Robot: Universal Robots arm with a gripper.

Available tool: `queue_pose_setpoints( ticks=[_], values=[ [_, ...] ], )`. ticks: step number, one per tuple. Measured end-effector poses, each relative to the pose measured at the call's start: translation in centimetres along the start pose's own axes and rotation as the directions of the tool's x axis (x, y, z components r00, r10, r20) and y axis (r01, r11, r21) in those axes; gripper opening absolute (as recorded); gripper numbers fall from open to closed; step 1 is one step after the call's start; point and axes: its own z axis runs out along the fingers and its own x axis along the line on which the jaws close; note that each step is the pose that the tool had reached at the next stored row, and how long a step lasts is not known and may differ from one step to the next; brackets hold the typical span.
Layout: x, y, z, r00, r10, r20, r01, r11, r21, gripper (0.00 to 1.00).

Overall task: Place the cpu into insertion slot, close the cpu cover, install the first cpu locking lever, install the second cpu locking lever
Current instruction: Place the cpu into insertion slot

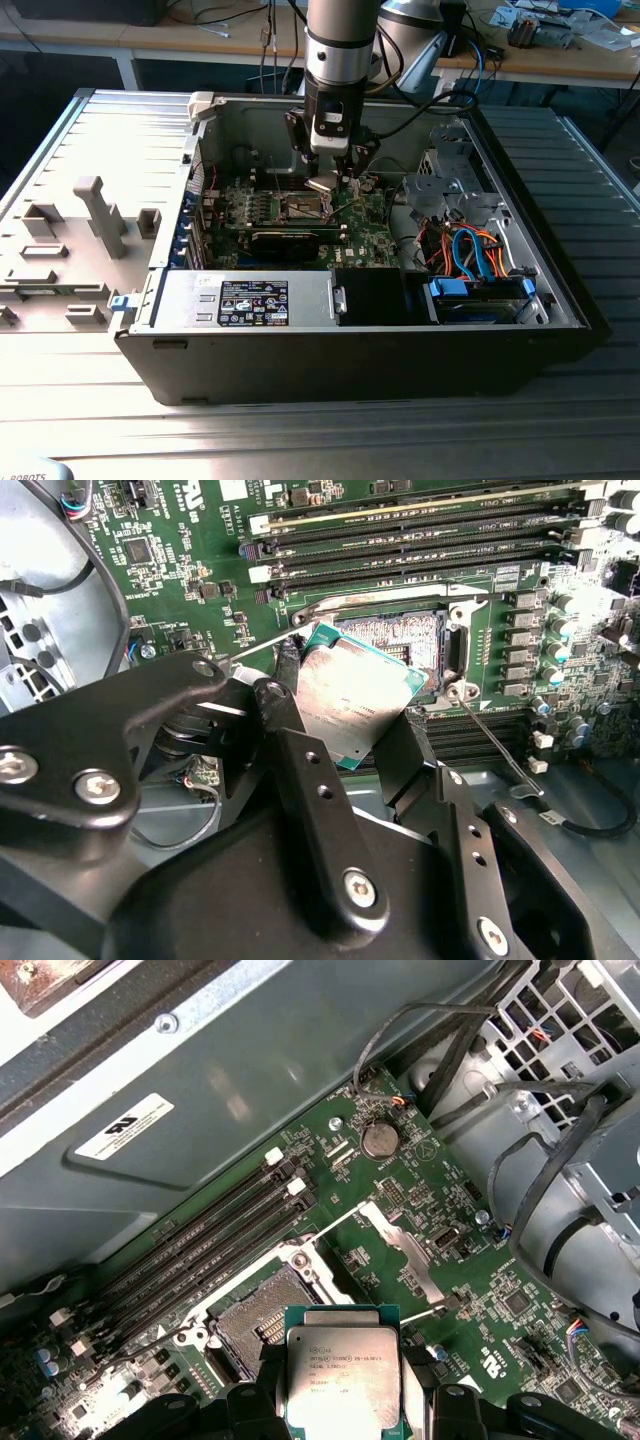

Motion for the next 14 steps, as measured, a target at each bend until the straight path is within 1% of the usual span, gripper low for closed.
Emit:
queue_pose_setpoints(
  ticks=[14],
  values=[
    [0.0,0.0,0.0,0.9999,0.011,0.0009,-0.011,0.9999,0.0007,0.54]
  ],
)
